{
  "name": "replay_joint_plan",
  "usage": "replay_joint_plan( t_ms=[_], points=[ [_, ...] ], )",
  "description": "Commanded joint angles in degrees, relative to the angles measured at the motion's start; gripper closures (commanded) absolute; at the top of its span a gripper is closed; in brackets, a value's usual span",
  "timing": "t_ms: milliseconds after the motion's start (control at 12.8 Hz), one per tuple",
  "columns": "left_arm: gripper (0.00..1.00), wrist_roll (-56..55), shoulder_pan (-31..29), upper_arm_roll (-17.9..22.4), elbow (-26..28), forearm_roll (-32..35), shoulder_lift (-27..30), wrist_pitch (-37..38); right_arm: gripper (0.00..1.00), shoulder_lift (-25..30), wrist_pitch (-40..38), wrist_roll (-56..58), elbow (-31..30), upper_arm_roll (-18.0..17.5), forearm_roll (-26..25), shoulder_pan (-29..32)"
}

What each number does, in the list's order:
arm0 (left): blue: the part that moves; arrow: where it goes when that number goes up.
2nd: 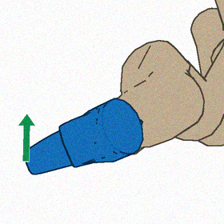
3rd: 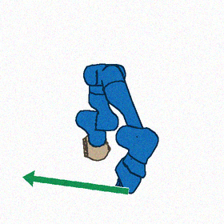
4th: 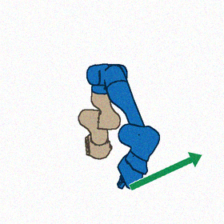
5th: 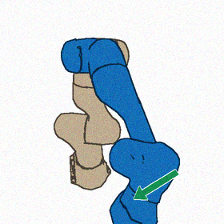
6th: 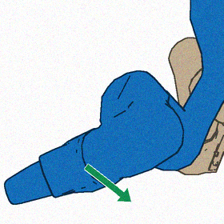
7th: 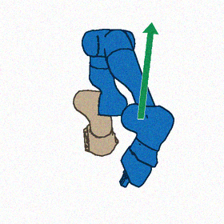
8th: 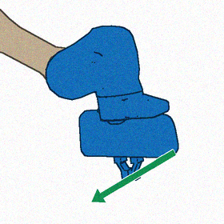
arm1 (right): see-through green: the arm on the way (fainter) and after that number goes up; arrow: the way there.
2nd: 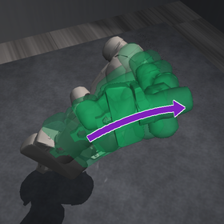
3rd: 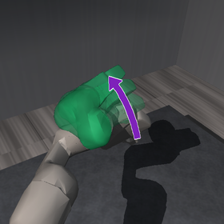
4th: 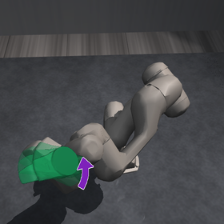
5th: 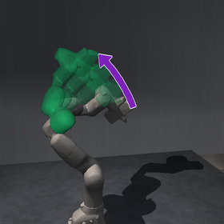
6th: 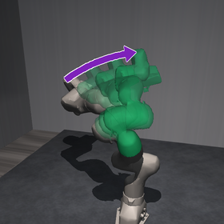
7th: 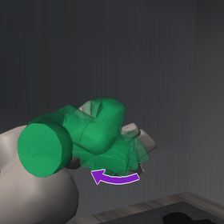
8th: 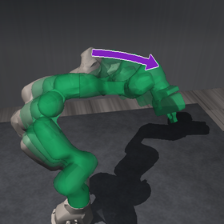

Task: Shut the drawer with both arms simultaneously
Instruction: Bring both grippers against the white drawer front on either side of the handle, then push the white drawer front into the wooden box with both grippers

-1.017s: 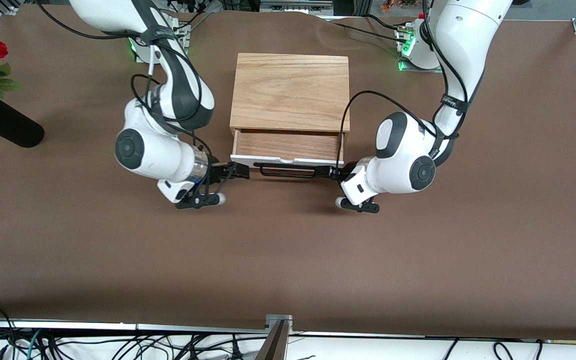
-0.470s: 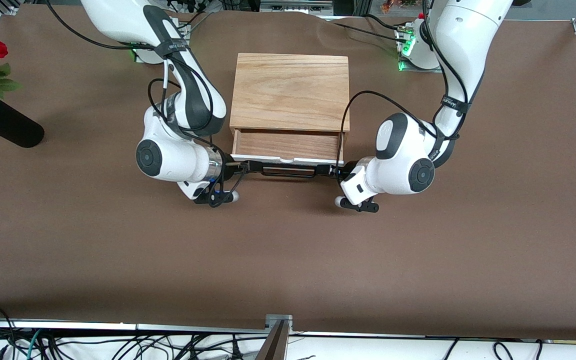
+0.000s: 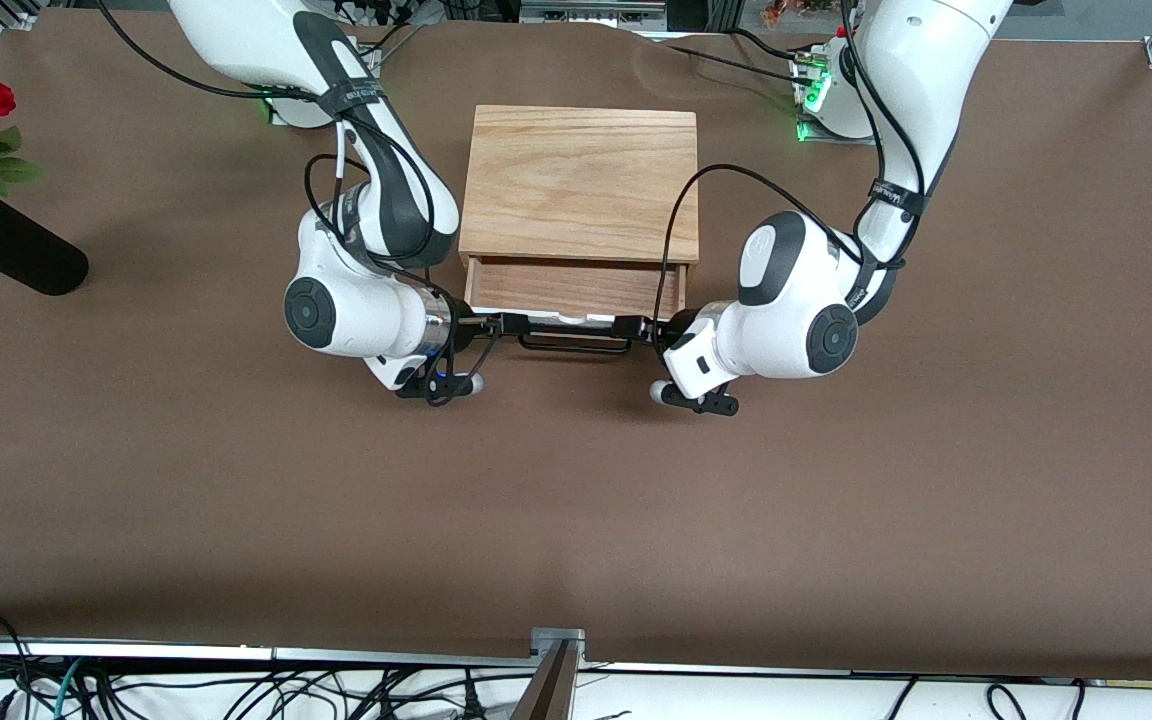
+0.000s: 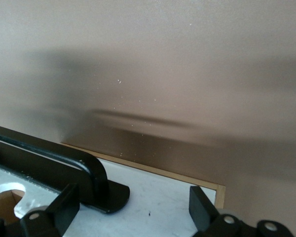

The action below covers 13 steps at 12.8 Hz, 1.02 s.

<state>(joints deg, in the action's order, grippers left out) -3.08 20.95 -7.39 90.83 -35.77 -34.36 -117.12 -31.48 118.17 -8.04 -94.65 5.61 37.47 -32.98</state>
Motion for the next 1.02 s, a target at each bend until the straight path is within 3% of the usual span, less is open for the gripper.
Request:
replay_joint_plan(
  t_ms=[0, 235, 939],
  points=[
    [0.0, 0.8, 1.4, 0.2, 1.1, -1.5, -0.5, 2.1, 0.0, 5.1, -1.2, 0.2, -8.1, -2.1, 1.3, -0.1],
    [0.0, 0.8, 1.3, 0.2, 1.1, -1.4, -0.6, 3.6, 0.0, 6.0, -1.7, 0.2, -8.8, -2.1, 1.3, -0.1],
    [0.0, 0.4, 1.2, 0.3, 0.8, -0.9, -0.7, 18.6, 0.0, 6.9, -2.3, 0.7, -10.6, -4.2, 1.1, -0.2]
  ],
)
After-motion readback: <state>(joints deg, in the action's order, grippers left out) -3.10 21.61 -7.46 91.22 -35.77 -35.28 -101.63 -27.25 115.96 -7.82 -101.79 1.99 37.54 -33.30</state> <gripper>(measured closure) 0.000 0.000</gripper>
